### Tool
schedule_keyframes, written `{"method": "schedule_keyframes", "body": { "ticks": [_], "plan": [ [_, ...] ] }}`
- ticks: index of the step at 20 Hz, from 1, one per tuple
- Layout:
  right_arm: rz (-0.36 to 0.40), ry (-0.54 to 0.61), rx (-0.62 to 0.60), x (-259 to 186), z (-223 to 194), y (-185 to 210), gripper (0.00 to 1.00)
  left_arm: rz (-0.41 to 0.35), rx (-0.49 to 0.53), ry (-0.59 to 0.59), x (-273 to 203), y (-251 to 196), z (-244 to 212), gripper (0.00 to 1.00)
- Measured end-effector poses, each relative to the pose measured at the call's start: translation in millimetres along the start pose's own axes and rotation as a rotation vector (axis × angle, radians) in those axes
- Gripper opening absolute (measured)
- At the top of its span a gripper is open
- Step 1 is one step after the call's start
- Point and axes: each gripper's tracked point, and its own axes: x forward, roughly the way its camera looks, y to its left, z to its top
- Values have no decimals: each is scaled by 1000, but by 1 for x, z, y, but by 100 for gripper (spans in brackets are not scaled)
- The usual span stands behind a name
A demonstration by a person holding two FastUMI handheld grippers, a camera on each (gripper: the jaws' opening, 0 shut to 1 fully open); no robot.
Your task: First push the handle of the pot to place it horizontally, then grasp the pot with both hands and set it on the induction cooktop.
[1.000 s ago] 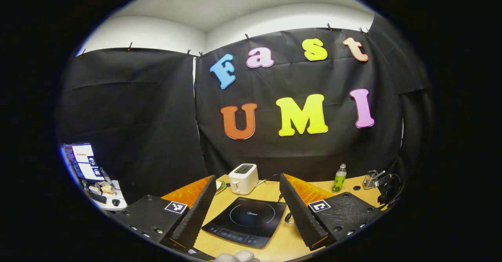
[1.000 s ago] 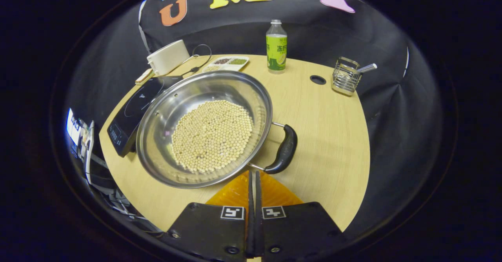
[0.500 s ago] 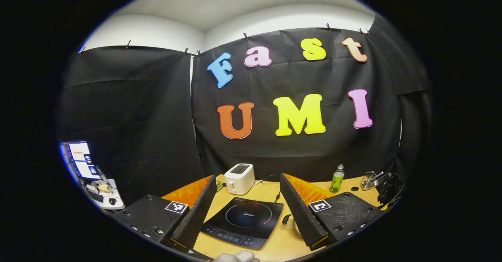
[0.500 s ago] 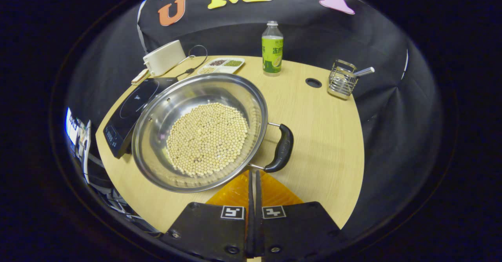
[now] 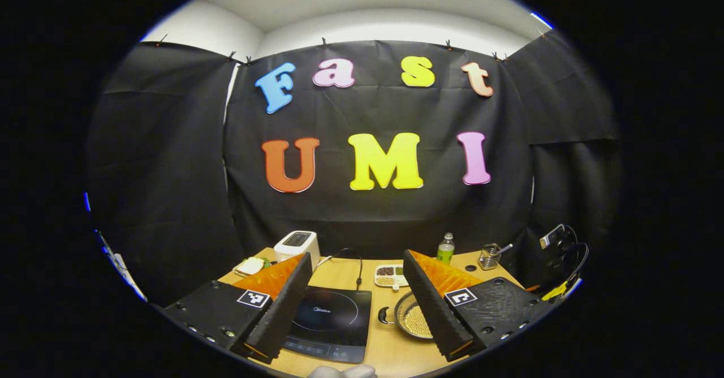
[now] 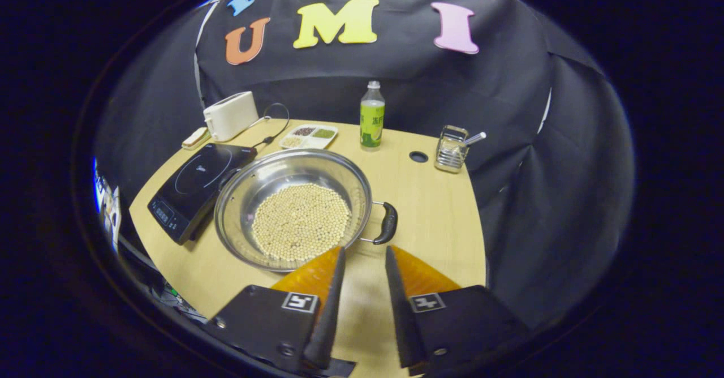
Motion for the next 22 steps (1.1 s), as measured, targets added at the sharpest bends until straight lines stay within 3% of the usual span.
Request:
{"method": "schedule_keyframes", "body": {
  "ticks": [2, 4, 5, 10, 15, 22],
  "plan": [
    [-24, -16, 31, -17, 0, 4, 71, -59, 5, 12, 5, 2, -13, 96],
    [-63, -33, 74, -30, -3, 3, 82, -123, -33, 52, 9, -4, -33, 96],
    [-77, -37, 91, -34, -6, 4, 83, -147, -56, 75, 10, -5, -44, 100],
    [-93, -11, 148, -29, -17, 9, 86, -174, -43, 265, 37, -3, -118, 96],
    [-76, 29, 180, 13, -11, 5, 90, -209, -80, 442, 73, -37, -192, 95],
    [-9, 86, 125, 79, 7, -1, 93, -166, -73, 598, 131, -58, -265, 96]
  ]
}}
